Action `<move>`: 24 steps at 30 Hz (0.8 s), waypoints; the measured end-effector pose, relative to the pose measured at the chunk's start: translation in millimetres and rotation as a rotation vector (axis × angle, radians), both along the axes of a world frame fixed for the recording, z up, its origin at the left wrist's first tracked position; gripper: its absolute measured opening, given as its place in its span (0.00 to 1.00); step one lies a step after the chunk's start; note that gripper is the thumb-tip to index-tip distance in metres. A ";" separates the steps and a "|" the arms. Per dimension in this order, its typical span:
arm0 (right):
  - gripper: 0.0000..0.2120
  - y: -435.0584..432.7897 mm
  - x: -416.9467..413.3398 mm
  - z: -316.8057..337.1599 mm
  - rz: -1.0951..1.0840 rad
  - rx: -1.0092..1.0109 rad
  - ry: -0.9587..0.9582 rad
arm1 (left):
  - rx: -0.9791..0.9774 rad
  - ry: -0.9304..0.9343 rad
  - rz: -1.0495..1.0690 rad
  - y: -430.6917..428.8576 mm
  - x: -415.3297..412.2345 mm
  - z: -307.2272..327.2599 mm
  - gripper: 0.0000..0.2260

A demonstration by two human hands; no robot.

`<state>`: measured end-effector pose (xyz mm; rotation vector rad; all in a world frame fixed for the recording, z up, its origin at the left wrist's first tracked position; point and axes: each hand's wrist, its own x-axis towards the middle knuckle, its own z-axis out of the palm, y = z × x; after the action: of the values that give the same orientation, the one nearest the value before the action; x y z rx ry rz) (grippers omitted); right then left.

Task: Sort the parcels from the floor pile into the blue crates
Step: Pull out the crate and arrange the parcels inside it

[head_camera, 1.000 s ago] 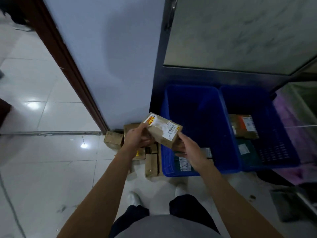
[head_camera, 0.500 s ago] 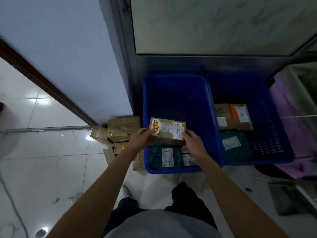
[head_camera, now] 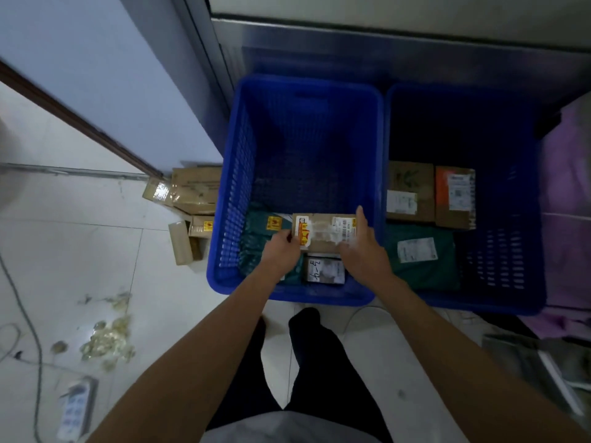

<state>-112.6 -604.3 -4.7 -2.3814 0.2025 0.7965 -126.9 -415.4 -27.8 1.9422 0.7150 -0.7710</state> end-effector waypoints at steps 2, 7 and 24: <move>0.41 -2.4 -0.2 -15.8 0.113 -0.056 -0.007 | 0.050 0.012 -0.046 -0.6 3.1 -11.6 0.09; 0.44 -10.2 -0.6 -55.4 0.341 -0.109 0.140 | 0.082 0.105 -0.064 -9.3 7.4 -43.8 0.09; 0.37 2.9 1.3 -191.5 0.378 -0.421 0.370 | 0.264 0.287 -0.246 -39.3 8.6 -173.7 0.07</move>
<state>-111.3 -601.4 -196.1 -2.6824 0.0710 1.5014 -118.3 -454.7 -201.5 2.2108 0.7885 -1.1739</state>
